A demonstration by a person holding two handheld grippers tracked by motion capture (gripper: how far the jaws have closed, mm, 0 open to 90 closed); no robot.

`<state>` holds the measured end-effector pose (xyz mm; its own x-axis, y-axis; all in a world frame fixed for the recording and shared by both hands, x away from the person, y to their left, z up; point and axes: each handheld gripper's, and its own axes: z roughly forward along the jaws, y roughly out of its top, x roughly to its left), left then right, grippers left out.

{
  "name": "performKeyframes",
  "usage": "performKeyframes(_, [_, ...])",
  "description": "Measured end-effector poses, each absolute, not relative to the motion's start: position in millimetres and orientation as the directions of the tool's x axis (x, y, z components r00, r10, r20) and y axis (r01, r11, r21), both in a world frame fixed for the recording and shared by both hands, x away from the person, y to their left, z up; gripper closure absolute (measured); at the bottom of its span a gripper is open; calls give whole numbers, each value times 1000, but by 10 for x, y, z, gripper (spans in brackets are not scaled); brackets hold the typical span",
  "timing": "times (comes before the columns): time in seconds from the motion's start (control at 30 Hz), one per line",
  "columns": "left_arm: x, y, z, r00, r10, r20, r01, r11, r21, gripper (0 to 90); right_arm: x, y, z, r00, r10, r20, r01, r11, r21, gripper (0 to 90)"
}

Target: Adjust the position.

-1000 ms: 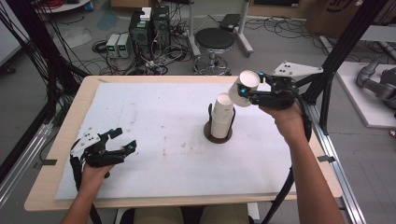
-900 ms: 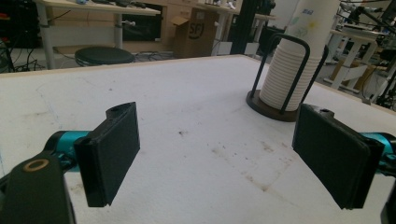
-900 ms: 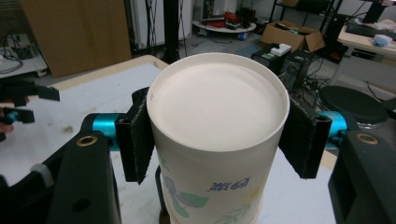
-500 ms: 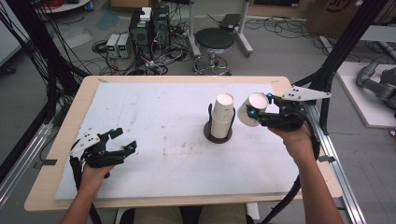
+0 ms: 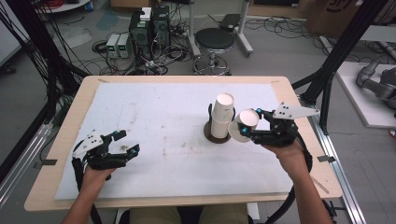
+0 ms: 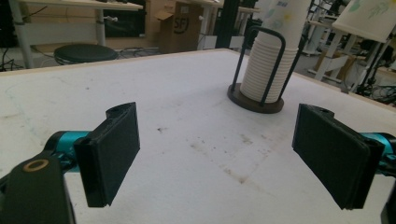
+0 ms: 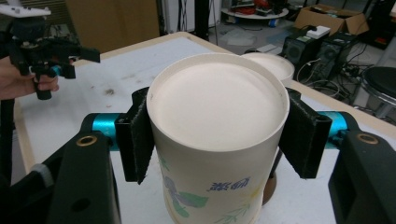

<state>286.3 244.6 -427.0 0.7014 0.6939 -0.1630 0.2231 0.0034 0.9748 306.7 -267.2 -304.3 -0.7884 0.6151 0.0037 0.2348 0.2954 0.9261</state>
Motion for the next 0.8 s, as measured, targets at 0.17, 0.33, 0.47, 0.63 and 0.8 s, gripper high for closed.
performKeyframes(0.17, [2838, 2407, -4239, 715, 681, -158, 215, 0, 977, 152, 3010, -2662, -3172, -797, 604, 29, 251, 287, 925, 356])
performKeyframes(0.33, [2831, 2305, -4220, 749, 653, -109, 167, -27, 986, 152, 2978, -2630, -3282, -810, 584, 44, 255, 284, 924, 356])
performKeyframes(0.47, [2833, 2191, -4191, 778, 620, -98, 166, -54, 985, 155, 2978, -2565, -3323, -825, 563, 53, 249, 278, 928, 356])
performKeyframes(0.63, [2801, 2026, -4144, 818, 567, -103, 162, -56, 985, 152, 3002, -2415, -3367, -852, 522, 51, 237, 297, 925, 356])
performKeyframes(0.8, [2794, 1944, -4126, 841, 534, -91, 154, -73, 985, 152, 3025, -2281, -3393, -867, 495, 51, 228, 304, 925, 356])
